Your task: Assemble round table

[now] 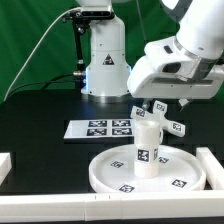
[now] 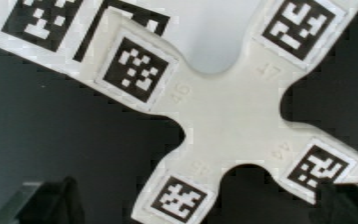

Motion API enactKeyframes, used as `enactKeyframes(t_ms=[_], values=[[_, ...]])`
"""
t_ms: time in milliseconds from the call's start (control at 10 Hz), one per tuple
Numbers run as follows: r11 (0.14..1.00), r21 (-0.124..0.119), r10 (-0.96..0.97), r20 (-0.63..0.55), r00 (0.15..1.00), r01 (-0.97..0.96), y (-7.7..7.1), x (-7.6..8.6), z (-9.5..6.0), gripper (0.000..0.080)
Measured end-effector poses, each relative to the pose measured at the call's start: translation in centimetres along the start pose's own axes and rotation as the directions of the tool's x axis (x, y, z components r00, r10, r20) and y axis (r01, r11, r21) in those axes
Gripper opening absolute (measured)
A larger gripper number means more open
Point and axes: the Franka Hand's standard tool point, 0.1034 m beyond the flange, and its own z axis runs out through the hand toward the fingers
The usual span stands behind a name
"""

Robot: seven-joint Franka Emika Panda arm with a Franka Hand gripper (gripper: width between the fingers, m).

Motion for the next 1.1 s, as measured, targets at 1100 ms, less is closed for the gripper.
enactKeyframes(t_ms=[1100], values=[[0.976, -0.042, -0.211, 0.074, 0.975, 0.215, -1.6, 0.1, 2.3, 0.0648]])
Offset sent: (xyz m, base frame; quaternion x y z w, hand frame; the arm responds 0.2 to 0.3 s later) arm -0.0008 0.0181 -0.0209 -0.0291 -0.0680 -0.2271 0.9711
